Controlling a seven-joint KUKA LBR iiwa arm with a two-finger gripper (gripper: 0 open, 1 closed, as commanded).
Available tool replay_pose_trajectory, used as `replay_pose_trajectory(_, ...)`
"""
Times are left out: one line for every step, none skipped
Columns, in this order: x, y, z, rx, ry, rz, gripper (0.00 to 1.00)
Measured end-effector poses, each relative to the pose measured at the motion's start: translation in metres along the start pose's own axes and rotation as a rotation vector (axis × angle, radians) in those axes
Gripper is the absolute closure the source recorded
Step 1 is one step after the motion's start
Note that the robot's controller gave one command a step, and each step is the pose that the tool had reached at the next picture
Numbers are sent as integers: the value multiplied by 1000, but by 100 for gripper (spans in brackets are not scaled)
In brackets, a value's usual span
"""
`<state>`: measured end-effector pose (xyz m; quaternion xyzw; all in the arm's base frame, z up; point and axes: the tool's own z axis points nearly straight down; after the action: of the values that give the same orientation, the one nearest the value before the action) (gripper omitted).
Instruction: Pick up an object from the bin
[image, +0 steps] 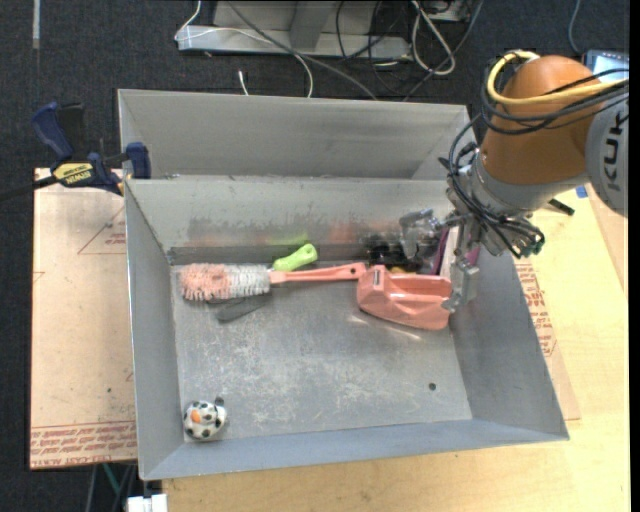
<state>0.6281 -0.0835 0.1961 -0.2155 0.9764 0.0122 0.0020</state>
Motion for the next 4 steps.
replay_pose_trajectory(-1, 0, 0, -1, 0, -1, 0)
replay_pose_trajectory(-8, -10, 57, 4, -8, -90, 0)
replay_pose_trajectory(-17, -10, 58, 2, -10, -35, 0)
replay_pose_trajectory(2, -9, -36, 5, -14, -51, 0)
